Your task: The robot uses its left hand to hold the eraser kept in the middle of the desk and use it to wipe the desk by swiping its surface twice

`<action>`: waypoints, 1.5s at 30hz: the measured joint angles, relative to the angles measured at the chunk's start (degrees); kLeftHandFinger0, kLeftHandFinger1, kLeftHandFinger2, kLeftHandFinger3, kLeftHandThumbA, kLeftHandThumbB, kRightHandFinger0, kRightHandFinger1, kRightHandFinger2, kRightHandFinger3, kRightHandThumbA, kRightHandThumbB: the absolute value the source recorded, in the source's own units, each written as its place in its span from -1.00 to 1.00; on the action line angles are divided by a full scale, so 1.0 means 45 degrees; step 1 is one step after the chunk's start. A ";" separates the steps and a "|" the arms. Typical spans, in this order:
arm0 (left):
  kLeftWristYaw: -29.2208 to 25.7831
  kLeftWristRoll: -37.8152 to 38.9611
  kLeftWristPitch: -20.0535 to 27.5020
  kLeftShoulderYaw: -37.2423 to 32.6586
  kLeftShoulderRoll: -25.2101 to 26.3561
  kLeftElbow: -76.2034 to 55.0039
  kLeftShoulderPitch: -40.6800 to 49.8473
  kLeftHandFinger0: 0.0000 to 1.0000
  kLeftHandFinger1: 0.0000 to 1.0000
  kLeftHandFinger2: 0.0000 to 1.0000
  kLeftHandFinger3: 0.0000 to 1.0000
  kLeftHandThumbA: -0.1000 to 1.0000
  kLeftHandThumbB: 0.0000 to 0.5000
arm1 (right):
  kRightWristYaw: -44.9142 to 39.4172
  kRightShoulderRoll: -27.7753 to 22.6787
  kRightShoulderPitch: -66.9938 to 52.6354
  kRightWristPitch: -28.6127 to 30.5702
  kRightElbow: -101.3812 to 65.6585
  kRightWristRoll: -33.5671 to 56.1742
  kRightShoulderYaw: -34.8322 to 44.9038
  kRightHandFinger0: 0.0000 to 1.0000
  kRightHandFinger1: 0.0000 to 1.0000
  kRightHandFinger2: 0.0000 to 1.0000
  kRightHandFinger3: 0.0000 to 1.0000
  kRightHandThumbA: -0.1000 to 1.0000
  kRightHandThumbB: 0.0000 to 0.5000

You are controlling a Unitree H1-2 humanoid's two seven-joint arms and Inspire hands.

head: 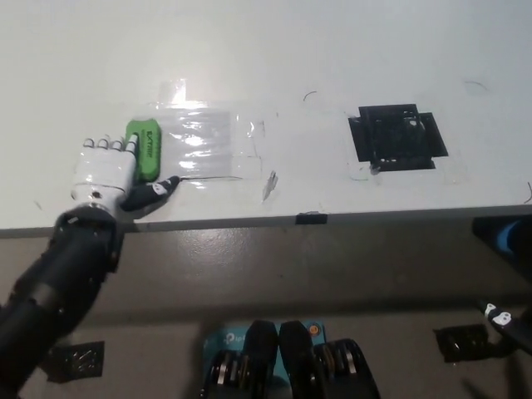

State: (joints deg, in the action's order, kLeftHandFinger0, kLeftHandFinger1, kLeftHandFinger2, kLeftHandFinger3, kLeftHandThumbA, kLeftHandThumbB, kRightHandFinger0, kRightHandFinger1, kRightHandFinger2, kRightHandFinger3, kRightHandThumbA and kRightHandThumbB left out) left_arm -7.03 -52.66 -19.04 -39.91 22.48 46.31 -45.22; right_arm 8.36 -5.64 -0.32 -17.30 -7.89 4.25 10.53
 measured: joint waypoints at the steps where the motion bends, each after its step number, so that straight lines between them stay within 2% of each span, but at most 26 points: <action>1: -0.0240 0.0006 -0.0004 0.0188 -0.0179 0.0004 0.0142 1.00 1.00 1.00 1.00 1.00 0.79 | -0.0001 -0.0025 0.0010 0.0000 0.0001 -0.0023 -0.0016 1.00 1.00 1.00 1.00 1.00 -0.59; 2: -0.0415 0.0007 -0.0004 0.0296 -0.0307 0.0006 0.0234 1.00 1.00 1.00 1.00 1.00 0.83 | -0.0001 -0.0040 0.0018 -0.0001 0.0000 -0.0040 -0.0022 1.00 1.00 1.00 1.00 1.00 -0.57; 4: -0.0674 0.0005 -0.0006 0.0496 -0.0569 -0.0003 0.0406 1.00 1.00 1.00 1.00 1.00 0.78 | 0.0000 -0.0088 0.0059 -0.0001 0.0001 -0.0080 -0.0040 1.00 1.00 1.00 1.00 1.00 -0.56; 7: -0.0952 -0.0003 -0.0013 0.0584 -0.0841 -0.0049 0.0570 1.00 1.00 1.00 1.00 1.00 0.78 | 0.0000 -0.0123 0.0117 -0.0002 0.0000 -0.0132 -0.0051 1.00 1.00 1.00 1.00 1.00 -0.65; 11: -0.1285 -0.0047 0.0004 0.0535 -0.0937 -0.0048 0.0660 1.00 1.00 1.00 1.00 1.00 0.77 | 0.0004 -0.0145 0.0214 -0.0002 0.0001 -0.0165 -0.0052 1.00 1.00 1.00 1.00 1.00 -0.57; 13: -0.1286 -0.0134 0.0004 0.0382 -0.0887 -0.0094 0.0658 1.00 1.00 1.00 1.00 1.00 0.85 | 0.0005 -0.0151 0.0299 -0.0003 0.0002 -0.0206 -0.0061 1.00 1.00 1.00 1.00 1.00 -0.65; 14: -0.1272 -0.0199 0.0003 0.0243 -0.0847 -0.0137 0.0648 1.00 1.00 1.00 1.00 1.00 0.85 | 0.0003 -0.0149 0.0346 -0.0002 0.0002 -0.0210 -0.0066 1.00 1.00 1.00 1.00 1.00 -0.66; 16: -0.1250 -0.0311 -0.0013 -0.0046 -0.0736 -0.0275 0.0622 1.00 1.00 1.00 1.00 1.00 1.00 | 0.0004 -0.0146 0.0426 -0.0003 0.0002 -0.0218 -0.0086 1.00 1.00 1.00 1.00 1.00 -0.61; 20: -0.1173 -0.0505 -0.0095 -0.0445 -0.0595 -0.0290 0.0488 1.00 1.00 1.00 1.00 1.00 1.00 | 0.0004 -0.0145 0.0476 0.0000 0.0023 -0.0220 -0.0095 1.00 1.00 1.00 1.00 1.00 -0.63; 24: -0.1054 -0.0721 -0.0161 -0.0874 -0.0499 -0.0271 0.0335 1.00 1.00 1.00 1.00 1.00 1.00 | 0.0000 -0.0145 0.0505 0.0002 0.0031 -0.0227 -0.0126 1.00 1.00 1.00 1.00 1.00 -0.75; 26: -0.0995 -0.0841 -0.0181 -0.1073 -0.0496 -0.0204 0.0246 1.00 1.00 1.00 1.00 1.00 1.00 | 0.0000 -0.0155 0.0533 0.0000 0.0032 -0.0255 -0.0160 1.00 1.00 1.00 1.00 1.00 -0.65; 33: -0.0724 -0.1141 -0.0198 -0.1638 -0.0636 0.0176 -0.0188 1.00 1.00 1.00 1.00 1.00 1.00 | -0.0002 -0.0168 0.0684 -0.0031 0.0030 -0.0340 -0.0314 1.00 1.00 1.00 1.00 1.00 -0.62; 35: -0.0574 -0.1155 -0.0201 -0.1701 -0.0802 0.0321 -0.0337 1.00 1.00 1.00 1.00 1.00 1.00 | 0.0003 -0.0166 0.0708 -0.0076 0.0030 -0.0371 -0.0385 1.00 1.00 1.00 1.00 1.00 -0.59; 39: -0.0361 -0.1189 -0.0231 -0.1827 -0.1263 0.0755 -0.0655 1.00 1.00 1.00 1.00 1.00 1.00 | 0.0011 -0.0156 0.0858 -0.0130 0.0043 -0.0424 -0.0541 1.00 1.00 1.00 1.00 1.00 -0.68; 40: -0.0325 -0.1190 -0.0235 -0.1852 -0.1468 0.0976 -0.0787 1.00 1.00 1.00 1.00 1.00 1.00 | 0.0015 -0.0148 0.0923 -0.0129 0.0051 -0.0426 -0.0569 1.00 1.00 1.00 1.00 1.00 -0.63; 42: -0.0247 -0.1193 -0.0249 -0.1887 -0.1852 0.1365 -0.1009 1.00 1.00 1.00 1.00 1.00 1.00 | 0.0033 -0.0115 0.1067 -0.0128 0.0063 -0.0437 -0.0640 1.00 1.00 1.00 1.00 1.00 -0.67; 43: -0.0222 -0.1194 -0.0252 -0.1901 -0.1952 0.1452 -0.1071 1.00 1.00 1.00 1.00 1.00 1.00 | 0.0041 -0.0107 0.1121 -0.0128 0.0067 -0.0453 -0.0657 1.00 1.00 1.00 1.00 1.00 -0.75; 45: -0.0191 -0.1195 -0.0252 -0.1944 -0.2494 0.1781 -0.1284 1.00 1.00 1.00 1.00 1.00 1.00 | 0.0083 -0.0077 0.1282 -0.0122 0.0105 -0.0579 -0.0711 1.00 1.00 1.00 0.99 1.00 -0.69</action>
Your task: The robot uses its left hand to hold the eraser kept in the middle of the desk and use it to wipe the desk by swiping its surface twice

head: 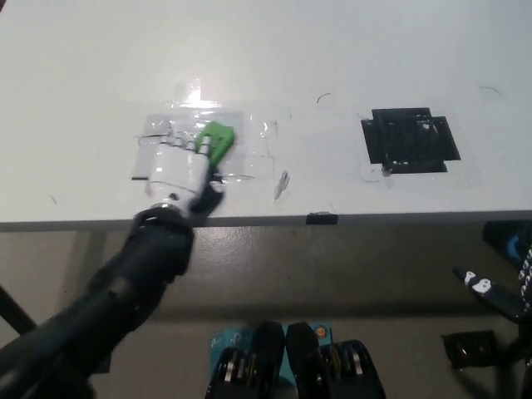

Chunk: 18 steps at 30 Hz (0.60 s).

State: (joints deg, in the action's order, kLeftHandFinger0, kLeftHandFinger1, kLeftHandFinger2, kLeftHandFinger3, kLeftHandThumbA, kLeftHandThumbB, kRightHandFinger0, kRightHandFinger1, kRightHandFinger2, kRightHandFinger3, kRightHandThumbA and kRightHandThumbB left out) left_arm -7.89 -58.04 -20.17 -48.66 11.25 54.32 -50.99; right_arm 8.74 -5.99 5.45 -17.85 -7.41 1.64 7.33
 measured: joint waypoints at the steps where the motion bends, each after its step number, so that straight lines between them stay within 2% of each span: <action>1: 0.0000 0.0000 0.0000 -0.0017 -0.0246 0.0101 -0.0073 1.00 1.00 1.00 1.00 1.00 1.00 | 0.0037 0.0009 0.0073 0.0004 0.0017 -0.0078 -0.0005 1.00 1.00 1.00 0.98 1.00 -0.69; 11: -0.0284 -0.0080 0.0163 -0.0388 -0.3343 0.0981 -0.0273 1.00 1.00 1.00 1.00 1.00 1.00 | 0.1090 0.0918 0.1075 0.0111 0.0496 -0.0116 0.1596 1.00 1.00 1.00 1.00 1.00 -0.82; 14: -0.0372 -0.0206 0.0173 -0.0504 -0.3819 0.1602 -0.0487 1.00 1.00 1.00 1.00 1.00 1.00 | 0.1463 0.1100 0.1281 0.0279 0.0669 -0.0112 0.2228 1.00 1.00 1.00 1.00 1.00 -0.74; 16: -0.0444 -0.0242 0.0225 -0.0580 -0.3962 0.1923 -0.0601 1.00 1.00 1.00 1.00 1.00 1.00 | 0.1702 0.1169 0.1399 0.0299 0.0839 -0.0109 0.2578 1.00 1.00 1.00 1.00 1.00 -0.85; 18: -0.0544 -0.0291 0.0253 -0.0689 -0.4113 0.2207 -0.0692 1.00 1.00 1.00 1.00 1.00 1.00 | 0.1838 0.1214 0.1459 0.0302 0.0876 -0.0103 0.2823 1.00 1.00 1.00 1.00 1.00 -0.85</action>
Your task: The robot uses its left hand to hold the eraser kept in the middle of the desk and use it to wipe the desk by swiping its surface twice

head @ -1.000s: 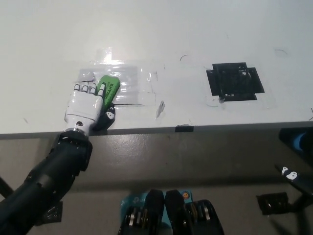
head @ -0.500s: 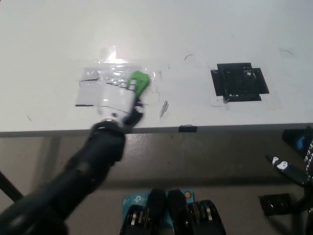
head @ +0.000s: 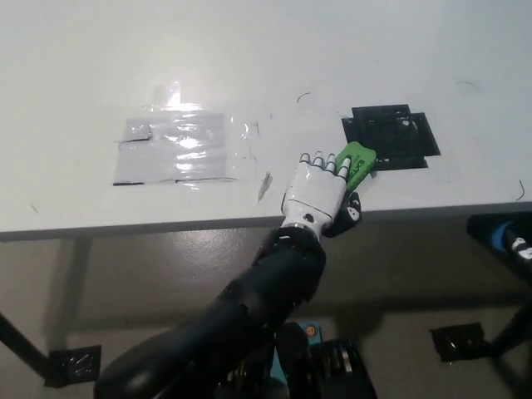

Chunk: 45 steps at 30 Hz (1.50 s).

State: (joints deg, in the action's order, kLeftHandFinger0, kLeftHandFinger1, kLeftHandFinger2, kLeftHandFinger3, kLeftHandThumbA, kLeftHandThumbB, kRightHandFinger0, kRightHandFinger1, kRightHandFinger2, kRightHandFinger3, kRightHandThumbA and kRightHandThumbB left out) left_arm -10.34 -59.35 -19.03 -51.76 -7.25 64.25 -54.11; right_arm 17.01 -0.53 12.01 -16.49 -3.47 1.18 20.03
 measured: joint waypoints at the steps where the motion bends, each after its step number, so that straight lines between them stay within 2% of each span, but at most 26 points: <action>1: -0.0052 -0.0043 0.0004 -0.0128 -0.0113 0.0219 -0.0085 1.00 1.00 1.00 1.00 1.00 1.00 | 0.0068 0.0006 0.0014 0.0002 -0.0001 0.0001 0.0098 1.00 1.00 1.00 1.00 1.00 -0.84; 2: -0.0077 -0.0073 0.0004 -0.0210 -0.0217 0.0376 -0.0156 1.00 1.00 1.00 1.00 1.00 1.00 | 0.0121 0.0009 0.0017 0.0003 0.0003 0.0001 0.0150 1.00 1.00 1.00 1.00 1.00 -0.84; 3: -0.0090 -0.0098 0.0003 -0.0273 -0.0302 0.0479 -0.0197 1.00 1.00 1.00 1.00 1.00 1.00 | 0.0156 0.0027 0.0029 0.0003 0.0016 0.0000 0.0156 1.00 1.00 1.00 1.00 1.00 -0.72; 4: -0.0118 -0.0136 0.0000 -0.0341 -0.0382 0.0576 -0.0232 1.00 1.00 1.00 1.00 1.00 1.00 | 0.0190 0.0094 0.0048 0.0002 0.0021 0.0000 0.0155 1.00 1.00 1.00 1.00 1.00 -0.74; 7: -0.0173 -0.0190 -0.0001 -0.0419 -0.0519 0.0807 -0.0337 1.00 1.00 1.00 1.00 1.00 1.00 | 0.0225 0.0278 0.0041 0.0004 0.0052 0.0007 0.0153 1.00 1.00 1.00 1.00 1.00 -0.63; 11: -0.0199 -0.0192 0.0000 -0.0416 -0.0580 0.1019 -0.0586 1.00 1.00 1.00 1.00 1.00 1.00 | 0.0231 0.0430 0.0036 0.0004 0.0064 0.0021 0.0128 1.00 1.00 1.00 1.00 1.00 -0.66; 16: -0.0199 -0.0154 0.0072 -0.0294 -0.0423 0.1008 -0.0640 1.00 1.00 1.00 1.00 1.00 1.00 | 0.0181 0.0431 -0.0008 0.0012 0.0074 0.0069 0.0126 1.00 1.00 1.00 1.00 1.00 -0.55; 20: -0.0202 -0.0071 0.0335 0.0037 -0.0117 0.0933 -0.0644 1.00 1.00 1.00 1.00 1.00 1.00 | 0.0149 0.0468 -0.0037 0.0011 0.0072 0.0146 0.0128 1.00 1.00 0.99 1.00 1.00 -0.70; 22: -0.0203 0.0010 0.0592 0.0351 0.0200 0.0855 -0.0641 1.00 1.00 1.00 1.00 1.00 1.00 | 0.0145 0.0478 -0.0053 0.0011 0.0064 0.0220 0.0129 1.00 1.00 0.99 1.00 1.00 -0.71; 24: -0.0203 0.0101 0.0813 0.0623 0.0561 0.0752 -0.0635 1.00 1.00 1.00 1.00 1.00 1.00 | 0.0141 0.0468 -0.0119 0.0011 0.0059 0.0304 0.0139 1.00 1.00 1.00 1.00 1.00 -0.60; 27: -0.0202 0.0360 0.1097 0.1183 0.1154 0.0451 -0.0506 1.00 1.00 1.00 1.00 1.00 1.00 | 0.0139 0.0425 -0.0279 0.0011 0.0055 0.0366 0.0139 1.00 1.00 0.97 1.00 1.00 -0.67; 32: -0.0201 0.0771 0.1265 0.2013 0.2375 -0.0337 -0.0025 1.00 1.00 1.00 1.00 1.00 0.85 | 0.0141 0.0414 -0.0442 0.0011 0.0054 0.0417 0.0139 1.00 1.00 0.98 1.00 1.00 -0.76; 38: -0.0214 0.1155 0.1306 0.2917 0.3639 -0.1162 0.0687 1.00 1.00 1.00 1.00 1.00 0.79 | 0.0140 0.0391 -0.0549 0.0011 0.0054 0.0542 0.0157 1.00 1.00 1.00 1.00 1.00 -0.90; 39: -0.0215 0.1202 0.1311 0.3038 0.3736 -0.1271 0.0789 1.00 1.00 1.00 1.00 1.00 0.79 | 0.0139 0.0388 -0.0550 0.0012 0.0054 0.0569 0.0173 1.00 1.00 1.00 1.00 1.00 -0.90; 43: -0.0294 0.1421 0.1329 0.3587 0.4017 -0.1571 0.1212 1.00 1.00 1.00 1.00 1.00 1.00 | 0.0139 0.0357 -0.0567 0.0014 0.0051 0.0627 0.0230 1.00 1.00 1.00 1.00 1.00 -0.84; 45: -0.0355 0.1491 0.1330 0.3794 0.4113 -0.1672 0.1354 1.00 1.00 1.00 1.00 1.00 0.96 | 0.0139 0.0322 -0.0613 0.0024 0.0051 0.0632 0.0252 1.00 1.00 1.00 1.00 1.00 -0.79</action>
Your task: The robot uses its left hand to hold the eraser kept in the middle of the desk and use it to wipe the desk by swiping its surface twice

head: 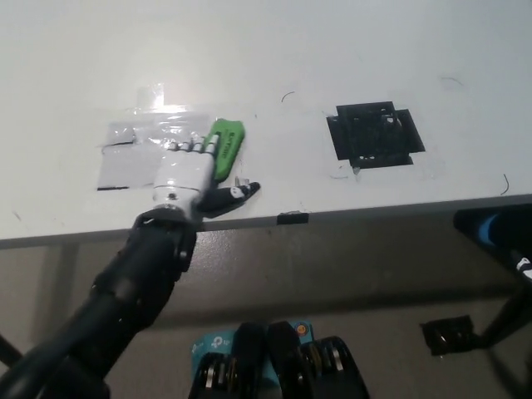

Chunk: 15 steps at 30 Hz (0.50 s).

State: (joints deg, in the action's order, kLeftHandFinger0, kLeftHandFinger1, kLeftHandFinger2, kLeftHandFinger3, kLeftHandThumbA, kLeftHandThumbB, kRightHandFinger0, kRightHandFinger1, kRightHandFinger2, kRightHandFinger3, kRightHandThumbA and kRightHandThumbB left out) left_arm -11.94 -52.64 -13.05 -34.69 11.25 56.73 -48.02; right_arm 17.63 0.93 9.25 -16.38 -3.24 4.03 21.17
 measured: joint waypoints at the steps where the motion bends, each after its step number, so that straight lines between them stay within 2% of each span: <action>1: -0.0075 0.0072 0.0000 0.0184 0.0116 -0.0103 0.0149 1.00 1.00 1.00 1.00 1.00 0.95 | 0.0003 -0.0019 -0.0056 0.0000 0.0000 0.0015 0.0071 1.00 1.00 1.00 1.00 1.00 -0.84; 3: -0.0182 0.0160 0.0004 0.0484 0.0268 -0.0164 0.0302 1.00 1.00 1.00 1.00 1.00 0.93 | 0.0004 -0.0021 -0.0138 0.0000 -0.0010 0.0051 0.0169 1.00 1.00 1.00 1.00 1.00 -0.90; 5: -0.0265 0.0289 0.0010 0.0849 0.0442 -0.0275 0.0475 1.00 1.00 1.00 1.00 1.00 0.80 | 0.0004 -0.0021 -0.0213 0.0001 -0.0012 0.0098 0.0223 1.00 1.00 1.00 1.00 1.00 -0.85; 10: -0.0556 0.0535 0.0011 0.1625 0.1030 -0.0550 0.0963 1.00 1.00 1.00 1.00 1.00 0.87 | 0.0015 -0.0011 -0.0426 0.0006 -0.0036 0.0240 0.0428 1.00 1.00 1.00 1.00 1.00 -0.90; 14: -0.0676 0.0626 0.0010 0.2212 0.1634 -0.0576 0.1284 1.00 1.00 1.00 1.00 1.00 0.92 | 0.0012 -0.0031 -0.0579 0.0008 -0.0123 0.0327 0.0615 1.00 1.00 1.00 1.00 1.00 -0.86; 15: -0.0683 0.0638 0.0010 0.2246 0.1701 -0.0575 0.1315 1.00 1.00 1.00 1.00 1.00 0.82 | 0.0013 -0.0040 -0.0596 0.0009 -0.0130 0.0341 0.0636 1.00 1.00 1.00 1.00 1.00 -0.86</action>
State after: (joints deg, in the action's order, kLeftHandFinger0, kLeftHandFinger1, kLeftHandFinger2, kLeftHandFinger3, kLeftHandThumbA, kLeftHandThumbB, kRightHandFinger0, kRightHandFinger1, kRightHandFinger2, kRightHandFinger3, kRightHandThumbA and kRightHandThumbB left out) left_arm -15.01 -49.76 -13.00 -24.58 18.91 54.14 -42.10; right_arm 17.69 0.75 6.57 -16.34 -3.83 5.56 24.03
